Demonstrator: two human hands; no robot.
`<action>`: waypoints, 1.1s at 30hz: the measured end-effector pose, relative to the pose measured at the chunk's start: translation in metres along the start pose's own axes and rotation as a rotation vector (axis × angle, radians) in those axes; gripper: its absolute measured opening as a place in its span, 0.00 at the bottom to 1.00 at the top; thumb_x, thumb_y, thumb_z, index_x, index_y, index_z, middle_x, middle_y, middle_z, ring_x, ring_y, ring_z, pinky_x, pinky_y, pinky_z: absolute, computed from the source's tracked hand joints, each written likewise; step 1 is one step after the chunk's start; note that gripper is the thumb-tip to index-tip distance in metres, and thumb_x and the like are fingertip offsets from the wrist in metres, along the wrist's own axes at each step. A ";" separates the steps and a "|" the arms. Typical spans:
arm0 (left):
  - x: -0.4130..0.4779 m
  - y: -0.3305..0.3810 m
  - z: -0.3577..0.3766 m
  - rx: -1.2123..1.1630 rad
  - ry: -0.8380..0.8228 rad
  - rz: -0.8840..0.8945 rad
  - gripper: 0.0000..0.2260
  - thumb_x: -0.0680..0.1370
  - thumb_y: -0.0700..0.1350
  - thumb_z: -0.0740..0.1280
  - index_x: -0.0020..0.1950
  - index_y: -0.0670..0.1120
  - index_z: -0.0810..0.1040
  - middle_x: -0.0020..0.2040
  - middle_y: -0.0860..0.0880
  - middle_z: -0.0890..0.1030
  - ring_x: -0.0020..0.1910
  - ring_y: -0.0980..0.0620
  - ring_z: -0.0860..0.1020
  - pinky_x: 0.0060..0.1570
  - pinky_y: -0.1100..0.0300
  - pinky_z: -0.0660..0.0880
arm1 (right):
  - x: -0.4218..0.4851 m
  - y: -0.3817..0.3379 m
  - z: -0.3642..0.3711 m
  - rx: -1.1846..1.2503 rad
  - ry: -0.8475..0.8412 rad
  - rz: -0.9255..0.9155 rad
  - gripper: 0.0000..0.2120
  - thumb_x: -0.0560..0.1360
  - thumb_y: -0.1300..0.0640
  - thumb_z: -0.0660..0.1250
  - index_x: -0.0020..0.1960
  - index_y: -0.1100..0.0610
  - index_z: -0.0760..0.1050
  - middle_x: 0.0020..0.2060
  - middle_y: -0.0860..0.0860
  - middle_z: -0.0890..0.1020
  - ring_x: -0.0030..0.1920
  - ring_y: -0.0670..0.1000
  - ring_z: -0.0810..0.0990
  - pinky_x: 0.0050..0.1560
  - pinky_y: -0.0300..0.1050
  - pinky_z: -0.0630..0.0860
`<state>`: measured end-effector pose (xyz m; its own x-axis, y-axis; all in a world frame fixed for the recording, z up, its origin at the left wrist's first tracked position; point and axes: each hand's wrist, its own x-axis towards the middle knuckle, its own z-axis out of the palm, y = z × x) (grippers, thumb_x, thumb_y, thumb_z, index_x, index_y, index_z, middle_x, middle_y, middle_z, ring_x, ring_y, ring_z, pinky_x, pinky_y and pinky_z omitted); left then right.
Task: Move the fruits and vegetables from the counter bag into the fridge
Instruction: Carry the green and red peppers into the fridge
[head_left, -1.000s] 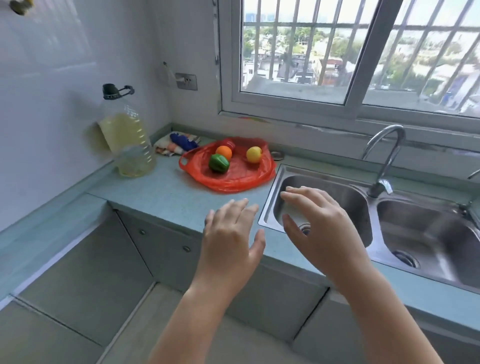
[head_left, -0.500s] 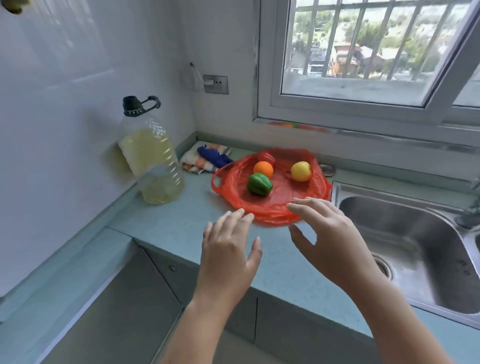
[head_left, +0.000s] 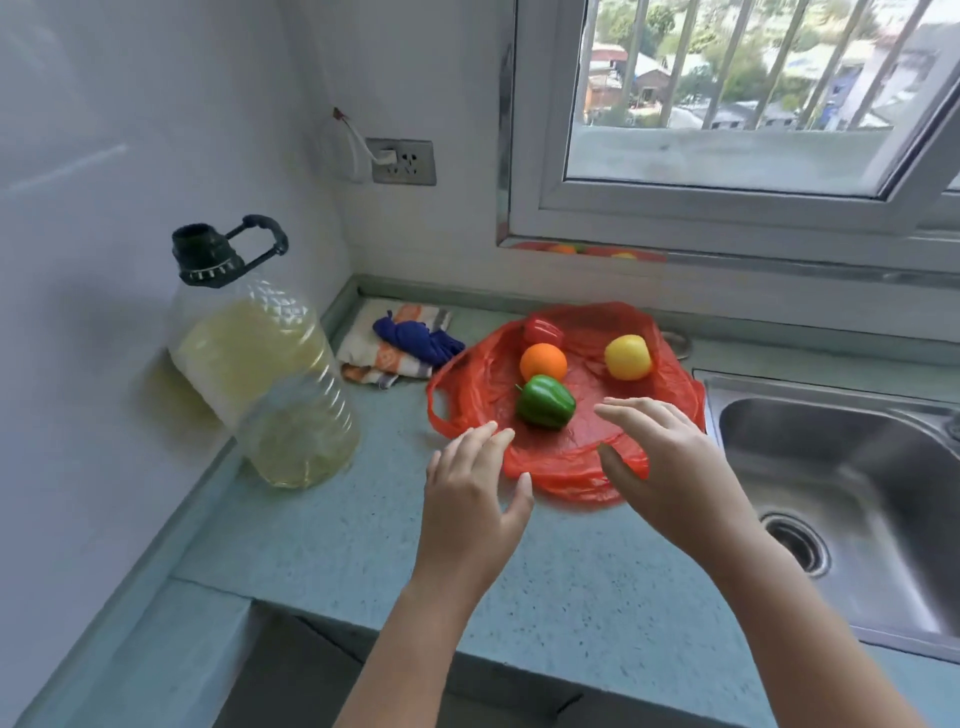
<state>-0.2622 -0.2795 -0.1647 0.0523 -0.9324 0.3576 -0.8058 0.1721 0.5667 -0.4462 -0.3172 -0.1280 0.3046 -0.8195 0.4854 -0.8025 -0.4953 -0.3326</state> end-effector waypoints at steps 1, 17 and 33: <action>0.008 -0.004 0.005 -0.016 -0.012 -0.007 0.24 0.73 0.55 0.55 0.64 0.45 0.74 0.64 0.47 0.75 0.64 0.47 0.70 0.64 0.53 0.61 | 0.005 0.004 0.005 -0.003 0.001 0.002 0.14 0.68 0.62 0.72 0.54 0.61 0.79 0.49 0.54 0.83 0.51 0.57 0.80 0.50 0.42 0.69; 0.141 -0.048 0.128 0.003 -0.301 -0.108 0.28 0.74 0.55 0.66 0.71 0.48 0.64 0.71 0.49 0.65 0.70 0.51 0.61 0.70 0.55 0.56 | 0.118 0.121 0.100 0.097 -0.150 0.116 0.15 0.71 0.60 0.70 0.58 0.60 0.77 0.53 0.54 0.81 0.55 0.56 0.77 0.52 0.46 0.73; 0.168 -0.066 0.185 -0.058 -0.379 -0.227 0.35 0.72 0.58 0.68 0.74 0.52 0.55 0.74 0.54 0.55 0.72 0.54 0.53 0.70 0.58 0.52 | 0.203 0.200 0.209 0.297 -0.287 0.238 0.18 0.73 0.57 0.67 0.63 0.57 0.73 0.59 0.54 0.76 0.61 0.54 0.72 0.59 0.51 0.71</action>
<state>-0.3092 -0.5067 -0.2795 -0.0048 -0.9974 -0.0717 -0.7636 -0.0427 0.6443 -0.4374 -0.6426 -0.2653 0.2934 -0.9459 0.1383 -0.6984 -0.3109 -0.6447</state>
